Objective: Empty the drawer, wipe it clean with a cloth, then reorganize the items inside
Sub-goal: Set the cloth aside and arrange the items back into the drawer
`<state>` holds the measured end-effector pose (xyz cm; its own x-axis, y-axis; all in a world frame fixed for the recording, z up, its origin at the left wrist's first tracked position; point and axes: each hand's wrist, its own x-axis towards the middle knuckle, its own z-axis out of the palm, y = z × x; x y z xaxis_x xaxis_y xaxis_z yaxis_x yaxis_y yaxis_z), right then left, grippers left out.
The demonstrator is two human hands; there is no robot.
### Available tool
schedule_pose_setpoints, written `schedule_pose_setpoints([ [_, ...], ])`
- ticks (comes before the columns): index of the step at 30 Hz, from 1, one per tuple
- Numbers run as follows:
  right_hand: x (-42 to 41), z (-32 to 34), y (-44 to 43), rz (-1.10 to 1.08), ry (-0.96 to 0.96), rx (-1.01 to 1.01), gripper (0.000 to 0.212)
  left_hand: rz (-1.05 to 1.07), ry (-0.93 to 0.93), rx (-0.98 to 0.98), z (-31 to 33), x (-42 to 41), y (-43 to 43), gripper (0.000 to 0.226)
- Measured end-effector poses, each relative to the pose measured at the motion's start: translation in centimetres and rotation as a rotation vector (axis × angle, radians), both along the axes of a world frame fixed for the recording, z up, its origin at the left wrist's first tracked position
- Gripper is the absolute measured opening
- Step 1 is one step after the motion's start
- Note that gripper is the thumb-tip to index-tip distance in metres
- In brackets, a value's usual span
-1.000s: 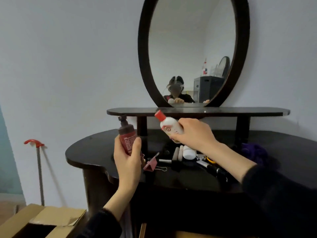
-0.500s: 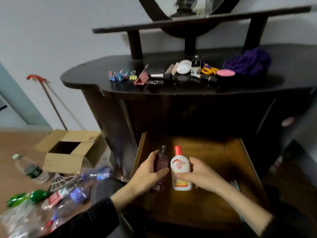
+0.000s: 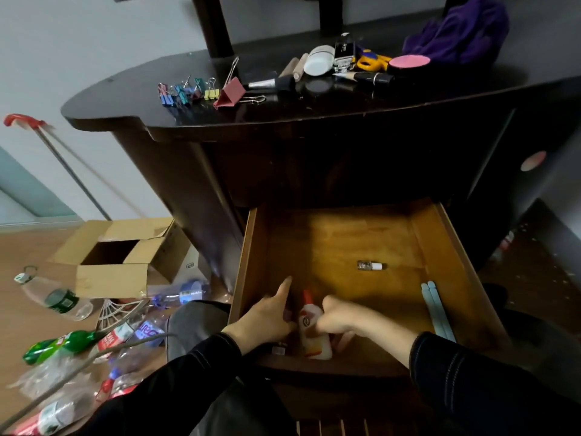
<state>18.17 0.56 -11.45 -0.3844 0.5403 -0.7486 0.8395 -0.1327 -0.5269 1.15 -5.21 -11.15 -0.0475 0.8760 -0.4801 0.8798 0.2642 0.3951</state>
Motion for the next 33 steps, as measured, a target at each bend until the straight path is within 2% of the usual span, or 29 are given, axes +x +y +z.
schedule_pose_setpoints([
  [5,-0.3,-0.4,-0.8,-0.039,0.005,-0.008,0.058,-0.033,0.086,0.018,0.1,0.2,-0.1,0.054],
  [8,-0.3,-0.3,-0.7,-0.054,-0.012,-0.004,0.066,-0.055,0.157,0.027,0.6,0.5,-0.1,0.041],
  [11,-0.6,-0.4,-0.8,-0.028,-0.03,0.028,0.064,-0.058,0.25,0.043,1.1,0.9,-0.2,0.04],
  [16,-1.9,-0.7,-1.0,0.081,-0.061,0.145,0.042,-0.143,0.452,0.092,1.8,1.6,-0.4,0.035],
  [21,-3.2,-1.1,-1.4,0.15,-0.042,0.22,0.031,-0.158,0.491,0.063,2.6,1.6,-0.5,0.031],
  [29,-2.6,-1.2,-1.2,0.241,-0.032,0.31,0.04,-0.149,0.456,0.044,3.9,1.8,-0.6,0.024],
  [33,-1.4,0.8,-1.0,0.258,-0.007,0.394,0.057,-0.098,0.318,0.174,6.8,0.6,-0.2,0.02],
])
